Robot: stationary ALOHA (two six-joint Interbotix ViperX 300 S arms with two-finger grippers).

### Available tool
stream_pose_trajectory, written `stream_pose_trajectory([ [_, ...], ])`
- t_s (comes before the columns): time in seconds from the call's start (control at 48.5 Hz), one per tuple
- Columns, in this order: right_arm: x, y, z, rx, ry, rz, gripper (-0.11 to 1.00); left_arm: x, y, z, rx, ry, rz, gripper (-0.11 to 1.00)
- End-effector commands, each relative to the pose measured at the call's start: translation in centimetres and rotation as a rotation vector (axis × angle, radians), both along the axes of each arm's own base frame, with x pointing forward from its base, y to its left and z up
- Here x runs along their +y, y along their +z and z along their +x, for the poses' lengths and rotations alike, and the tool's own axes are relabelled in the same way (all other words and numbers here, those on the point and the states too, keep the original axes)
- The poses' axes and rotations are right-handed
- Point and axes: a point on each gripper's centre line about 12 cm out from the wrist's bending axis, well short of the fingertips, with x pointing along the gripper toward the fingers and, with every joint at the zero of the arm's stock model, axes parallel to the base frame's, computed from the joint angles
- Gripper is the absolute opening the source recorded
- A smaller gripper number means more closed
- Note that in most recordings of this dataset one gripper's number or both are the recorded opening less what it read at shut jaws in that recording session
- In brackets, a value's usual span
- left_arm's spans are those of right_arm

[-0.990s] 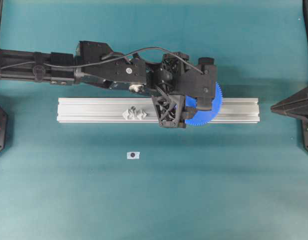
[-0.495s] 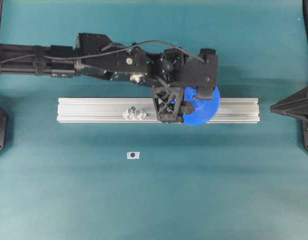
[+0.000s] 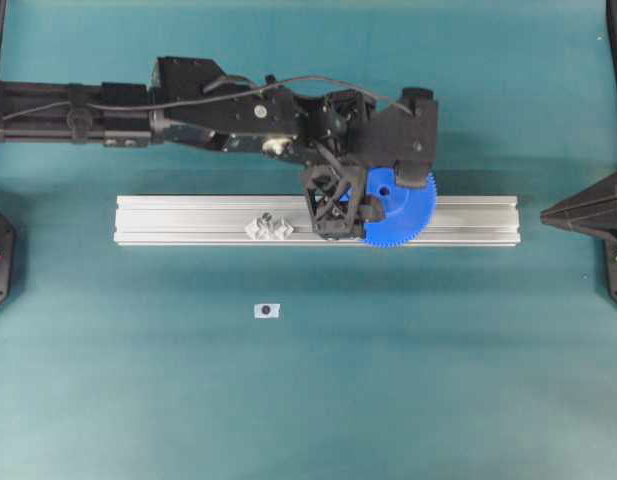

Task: Find the location of the shaft and insert the large gear.
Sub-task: 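Align the gear's center hole with the shaft and push it on, then open the left gripper to release the gear on the shaft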

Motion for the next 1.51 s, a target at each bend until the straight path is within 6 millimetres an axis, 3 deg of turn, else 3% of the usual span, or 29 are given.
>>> stream_pose_trajectory([
  [0.0,-0.1,0.4,0.2,-0.011,-0.007,0.008,-0.01,1.0,1.3,0.1,-0.03,0.017,0.007,0.73],
  [0.515,-0.1,0.4,0.2,-0.013,-0.007,0.008,-0.01,1.5,1.1,-0.2,-0.011,0.033,0.001,0.73],
  [1.031,-0.1,0.4,0.2,-0.011,-0.007,0.008,-0.01,1.6,2.4,0.8,-0.051,0.039,0.002,0.73],
  [1.216,-0.1,0.4,0.2,-0.011,-0.007,0.008,-0.01,1.6,2.8,0.9,-0.063,0.05,-0.004,0.9],
  [1.485,-0.1,0.3,0.2,-0.009,-0.007,0.008,-0.01,1.3,3.1,1.2,-0.073,0.043,-0.004,0.91],
])
